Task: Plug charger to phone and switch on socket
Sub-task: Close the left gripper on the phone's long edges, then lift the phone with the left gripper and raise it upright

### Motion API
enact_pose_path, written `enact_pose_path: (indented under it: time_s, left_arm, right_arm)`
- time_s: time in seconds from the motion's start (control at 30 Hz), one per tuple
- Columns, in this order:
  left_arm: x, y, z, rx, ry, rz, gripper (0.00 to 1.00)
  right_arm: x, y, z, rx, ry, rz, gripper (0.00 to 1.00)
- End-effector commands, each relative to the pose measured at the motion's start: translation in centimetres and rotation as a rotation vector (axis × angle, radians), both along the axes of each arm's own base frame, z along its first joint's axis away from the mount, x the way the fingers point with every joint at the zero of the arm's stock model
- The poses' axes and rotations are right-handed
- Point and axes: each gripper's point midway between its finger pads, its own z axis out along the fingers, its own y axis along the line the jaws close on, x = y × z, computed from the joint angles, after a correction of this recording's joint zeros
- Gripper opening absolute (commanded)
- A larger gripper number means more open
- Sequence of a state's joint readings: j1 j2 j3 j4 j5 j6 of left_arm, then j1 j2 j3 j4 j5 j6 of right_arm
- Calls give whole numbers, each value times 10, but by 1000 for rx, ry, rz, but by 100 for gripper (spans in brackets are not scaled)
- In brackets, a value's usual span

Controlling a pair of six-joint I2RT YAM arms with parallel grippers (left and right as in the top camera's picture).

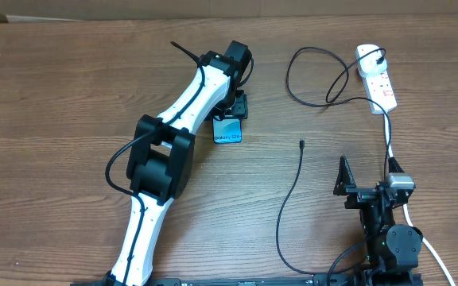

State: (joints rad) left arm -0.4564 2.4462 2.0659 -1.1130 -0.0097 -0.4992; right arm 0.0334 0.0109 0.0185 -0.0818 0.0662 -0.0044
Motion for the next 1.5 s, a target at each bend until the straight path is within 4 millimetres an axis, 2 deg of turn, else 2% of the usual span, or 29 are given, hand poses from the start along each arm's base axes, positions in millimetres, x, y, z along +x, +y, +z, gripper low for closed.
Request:
enact_pose_path:
  time_s: [0.0, 0.27, 0.63, 1.0, 1.17, 1.47]
  left_arm:
    - [-15, -9, -22, -56, 82, 2, 68]
    - [-12, -9, -11, -84, 94, 15, 68]
    - [-7, -28, 24, -243, 127, 23, 68]
    - [-17, -40, 34, -325, 183, 21, 67]
    - [-23, -55, 45, -461, 243, 25, 67]
    - [-22, -71, 90, -841, 377, 69, 66]
  right_arm:
    - [0, 0, -2, -4, -2, 0, 100]
    - [0, 0, -2, -4, -2, 0, 100]
    - [0, 0, -2, -4, -2, 0, 100]
    - [0, 0, -2, -4, -2, 0, 100]
    - [0, 0, -2, -4, -2, 0, 100]
    - [0, 0, -2, -4, -2, 0, 100]
